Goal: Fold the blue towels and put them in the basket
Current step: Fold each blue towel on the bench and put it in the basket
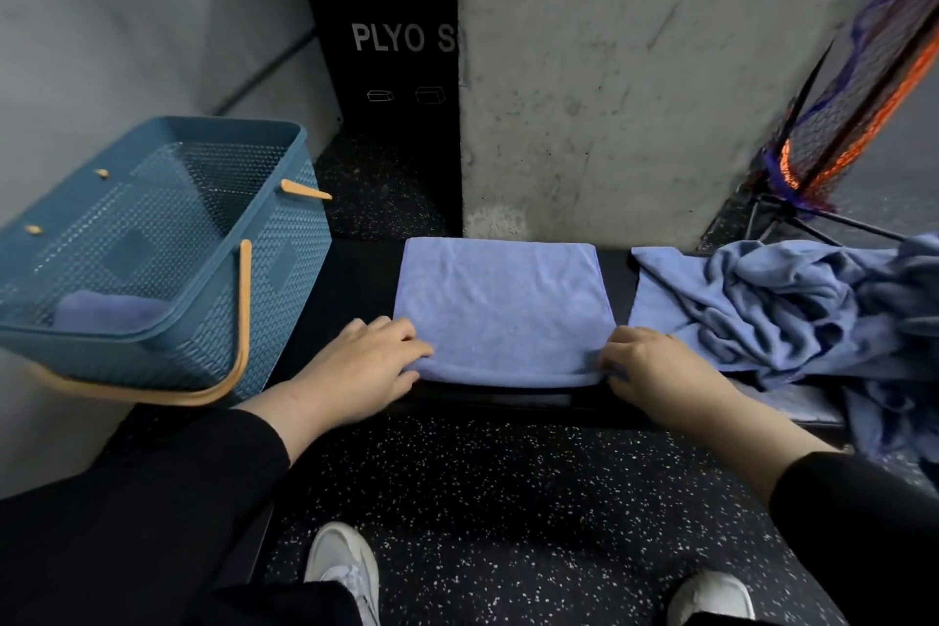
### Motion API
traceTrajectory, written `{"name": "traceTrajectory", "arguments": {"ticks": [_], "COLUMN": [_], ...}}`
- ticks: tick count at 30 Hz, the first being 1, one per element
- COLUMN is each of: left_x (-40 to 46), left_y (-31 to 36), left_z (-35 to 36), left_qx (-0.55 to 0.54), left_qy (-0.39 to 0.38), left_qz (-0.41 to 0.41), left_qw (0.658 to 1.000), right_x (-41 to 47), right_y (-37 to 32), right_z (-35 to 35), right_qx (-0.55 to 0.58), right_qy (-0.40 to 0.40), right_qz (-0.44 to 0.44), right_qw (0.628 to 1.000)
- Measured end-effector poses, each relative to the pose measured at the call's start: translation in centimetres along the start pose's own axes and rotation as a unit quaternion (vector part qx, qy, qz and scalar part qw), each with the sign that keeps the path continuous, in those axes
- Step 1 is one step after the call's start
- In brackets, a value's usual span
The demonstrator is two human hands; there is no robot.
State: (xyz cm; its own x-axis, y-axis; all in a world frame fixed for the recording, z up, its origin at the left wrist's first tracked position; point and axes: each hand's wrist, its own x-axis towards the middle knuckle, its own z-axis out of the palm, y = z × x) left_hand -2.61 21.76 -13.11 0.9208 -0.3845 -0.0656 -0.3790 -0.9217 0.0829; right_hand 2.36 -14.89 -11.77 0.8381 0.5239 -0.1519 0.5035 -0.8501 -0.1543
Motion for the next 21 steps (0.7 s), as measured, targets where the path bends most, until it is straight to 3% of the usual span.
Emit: {"name": "traceTrajectory", "arguments": {"ticks": [6,9,12,14,21], "left_x": [-0.2,0.1,0.3,0.5,0.5], "left_y": [-0.3,-0.2,-0.4,-0.7,-0.6], "left_z": [0.2,-0.6,-1.8,-2.5,-3.8], "left_qx": [0.031,-0.067,-0.253,-0.319,-0.438], "left_qy": [0.012,0.04,0.09,0.137,0.172], "left_qz": [-0.025,-0.083,-0.188,-0.23,-0.235], "left_qw": [0.999,0.993,0.945,0.909,0.851], "right_x": [0.3,0.5,0.8,1.1,1.2], "right_y": [-0.8,-0.9,-0.5,-0.3,-1.1], "right_z": [-1.0,-1.8,-2.0,-2.1,-4.0], "right_qx": [0.078,0.112,0.153,0.195,0.318], "right_qy": [0.037,0.041,0.072,0.098,0.143], "right_qz": [0.006,0.037,0.062,0.088,0.116], "right_qw": [0.996,0.992,0.984,0.972,0.93]}}
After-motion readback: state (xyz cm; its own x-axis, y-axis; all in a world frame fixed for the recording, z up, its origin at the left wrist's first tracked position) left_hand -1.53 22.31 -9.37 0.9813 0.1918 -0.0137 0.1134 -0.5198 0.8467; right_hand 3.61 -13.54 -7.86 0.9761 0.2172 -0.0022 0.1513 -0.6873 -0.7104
